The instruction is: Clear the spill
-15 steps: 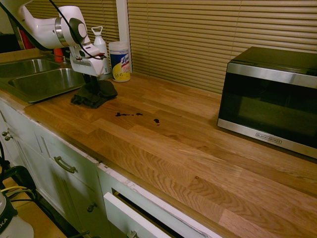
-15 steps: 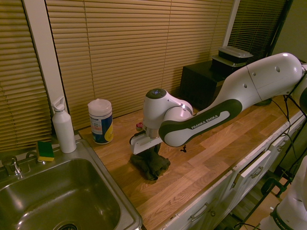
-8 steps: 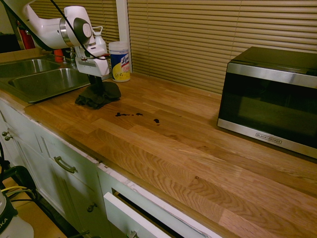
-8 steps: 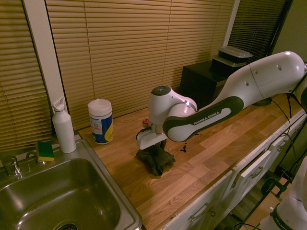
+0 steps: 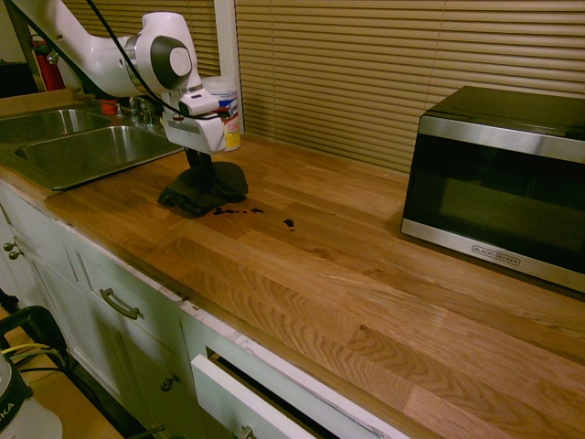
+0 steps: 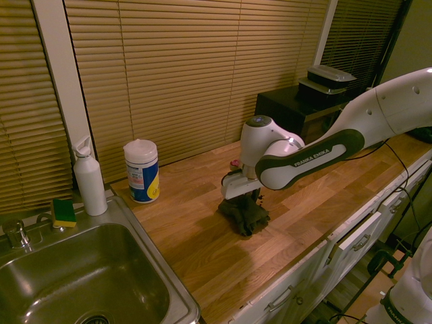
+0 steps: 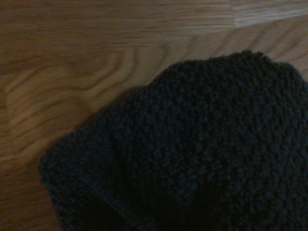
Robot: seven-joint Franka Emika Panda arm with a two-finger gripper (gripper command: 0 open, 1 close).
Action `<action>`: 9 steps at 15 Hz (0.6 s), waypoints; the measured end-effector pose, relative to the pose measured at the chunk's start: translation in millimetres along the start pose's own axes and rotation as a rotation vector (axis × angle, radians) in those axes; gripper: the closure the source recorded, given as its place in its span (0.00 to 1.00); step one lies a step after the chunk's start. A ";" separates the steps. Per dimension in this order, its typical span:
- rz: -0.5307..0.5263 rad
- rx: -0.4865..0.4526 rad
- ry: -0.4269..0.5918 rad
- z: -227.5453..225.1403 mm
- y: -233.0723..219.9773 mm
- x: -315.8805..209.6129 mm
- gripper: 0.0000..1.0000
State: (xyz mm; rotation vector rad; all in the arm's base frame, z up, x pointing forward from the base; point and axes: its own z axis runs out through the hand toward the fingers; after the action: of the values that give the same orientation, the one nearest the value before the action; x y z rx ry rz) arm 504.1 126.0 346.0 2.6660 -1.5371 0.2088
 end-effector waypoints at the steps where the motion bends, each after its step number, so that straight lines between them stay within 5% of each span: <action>1: 0.018 0.005 -0.006 0.7 6.0 7.6 1.00; 9: 0.171 0.023 -0.032 12.4 59.2 80.7 1.00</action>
State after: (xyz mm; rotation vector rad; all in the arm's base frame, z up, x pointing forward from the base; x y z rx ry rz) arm 493.9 25.7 344.4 2.5666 -1.7848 0.1934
